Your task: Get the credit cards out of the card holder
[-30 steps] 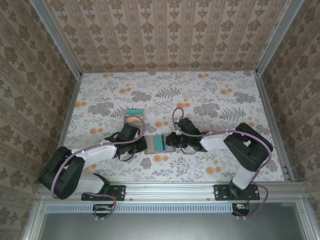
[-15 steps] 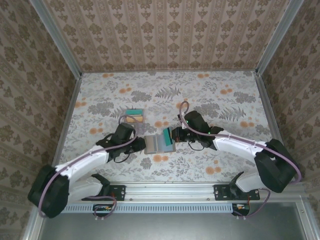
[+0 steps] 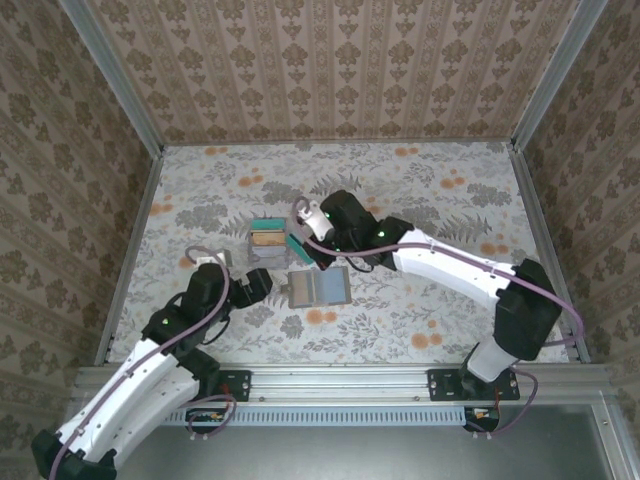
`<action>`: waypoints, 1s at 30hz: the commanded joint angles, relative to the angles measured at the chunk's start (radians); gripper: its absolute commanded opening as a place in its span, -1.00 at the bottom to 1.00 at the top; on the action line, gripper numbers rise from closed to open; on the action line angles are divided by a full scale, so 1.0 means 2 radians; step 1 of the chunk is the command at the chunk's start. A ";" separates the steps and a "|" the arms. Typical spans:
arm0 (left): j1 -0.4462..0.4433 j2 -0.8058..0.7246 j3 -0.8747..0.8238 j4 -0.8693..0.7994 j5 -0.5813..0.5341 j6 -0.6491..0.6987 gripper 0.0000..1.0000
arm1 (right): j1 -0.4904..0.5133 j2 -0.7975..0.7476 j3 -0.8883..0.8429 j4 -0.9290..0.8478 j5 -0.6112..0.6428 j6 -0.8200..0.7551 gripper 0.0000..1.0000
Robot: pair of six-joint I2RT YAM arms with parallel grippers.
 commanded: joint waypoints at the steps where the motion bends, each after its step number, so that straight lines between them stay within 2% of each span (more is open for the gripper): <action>1: 0.007 -0.028 0.003 -0.062 -0.030 -0.005 1.00 | 0.004 0.040 0.067 -0.048 0.004 -0.118 -1.00; 9: 0.017 -0.072 0.015 -0.105 -0.047 0.005 1.00 | 0.004 0.149 0.218 -0.113 0.010 -0.266 -1.00; 15: 0.021 -0.092 0.027 -0.128 -0.055 0.004 1.00 | 0.004 0.214 0.307 -0.142 0.026 -0.328 -1.00; 23: 0.021 -0.120 0.034 -0.156 -0.059 -0.007 1.00 | 0.001 0.307 0.429 -0.185 0.041 -0.367 -1.00; 30: 0.021 -0.120 0.039 -0.163 -0.065 -0.010 1.00 | -0.002 0.360 0.497 -0.215 0.038 -0.371 -1.00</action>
